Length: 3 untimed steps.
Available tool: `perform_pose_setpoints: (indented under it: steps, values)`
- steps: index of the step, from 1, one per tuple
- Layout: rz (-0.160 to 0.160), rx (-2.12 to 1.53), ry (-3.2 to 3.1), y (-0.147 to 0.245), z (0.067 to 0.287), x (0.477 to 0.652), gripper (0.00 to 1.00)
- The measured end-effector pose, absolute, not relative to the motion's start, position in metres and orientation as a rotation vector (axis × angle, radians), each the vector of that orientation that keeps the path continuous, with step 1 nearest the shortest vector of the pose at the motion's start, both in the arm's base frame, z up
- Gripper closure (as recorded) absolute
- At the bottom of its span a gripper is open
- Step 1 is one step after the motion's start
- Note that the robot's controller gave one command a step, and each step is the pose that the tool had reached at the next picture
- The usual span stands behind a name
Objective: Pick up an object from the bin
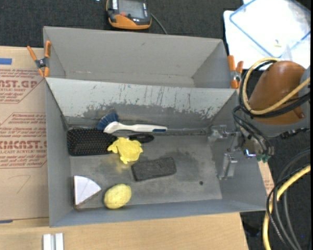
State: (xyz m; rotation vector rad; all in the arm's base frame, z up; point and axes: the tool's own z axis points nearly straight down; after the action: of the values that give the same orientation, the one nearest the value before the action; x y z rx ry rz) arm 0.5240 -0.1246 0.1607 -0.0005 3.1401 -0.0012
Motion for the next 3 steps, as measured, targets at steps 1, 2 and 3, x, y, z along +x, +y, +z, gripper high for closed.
perform_pose_setpoints:
  steps: [1,2,3]
  values:
    - [0.004,-0.397,3.116,-0.017,0.067,0.568,0.00]
    - [-0.009,0.155,3.123,-0.063,0.142,0.582,0.00]
    - [0.008,-0.463,3.112,0.017,0.099,0.560,0.00]
